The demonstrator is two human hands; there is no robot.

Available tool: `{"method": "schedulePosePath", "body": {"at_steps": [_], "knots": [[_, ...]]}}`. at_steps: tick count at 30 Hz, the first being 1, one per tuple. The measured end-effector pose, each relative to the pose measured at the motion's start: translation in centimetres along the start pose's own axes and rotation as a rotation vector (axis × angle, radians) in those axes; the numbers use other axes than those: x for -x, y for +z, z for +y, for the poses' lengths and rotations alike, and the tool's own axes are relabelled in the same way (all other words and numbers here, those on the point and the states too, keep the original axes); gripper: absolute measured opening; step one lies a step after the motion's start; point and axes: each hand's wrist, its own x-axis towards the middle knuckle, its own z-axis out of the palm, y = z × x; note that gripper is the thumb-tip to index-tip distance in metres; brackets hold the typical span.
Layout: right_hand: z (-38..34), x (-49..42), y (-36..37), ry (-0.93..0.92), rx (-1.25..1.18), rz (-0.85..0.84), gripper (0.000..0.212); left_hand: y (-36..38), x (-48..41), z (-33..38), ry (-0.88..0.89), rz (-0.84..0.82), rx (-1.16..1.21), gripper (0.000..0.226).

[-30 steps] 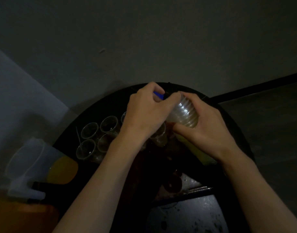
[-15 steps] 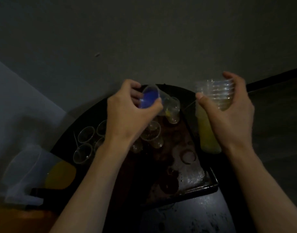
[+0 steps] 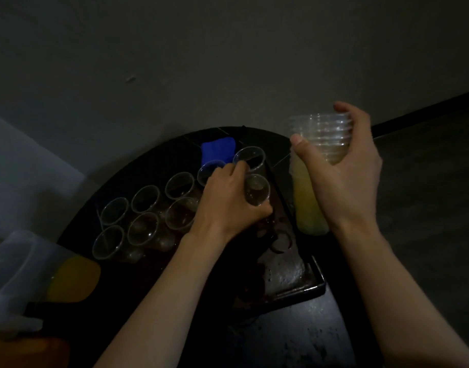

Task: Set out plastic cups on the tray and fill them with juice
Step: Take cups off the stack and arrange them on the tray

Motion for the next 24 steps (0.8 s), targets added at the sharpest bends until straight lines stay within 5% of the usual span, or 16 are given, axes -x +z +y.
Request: {"method": "schedulePosePath", "body": {"at_steps": [24], "knots": [[0.21,0.03,0.22,-0.039,-0.012,0.000,0.067,0.77,-0.13,0.10,0.031,0.076,-0.011,0.050]]}}
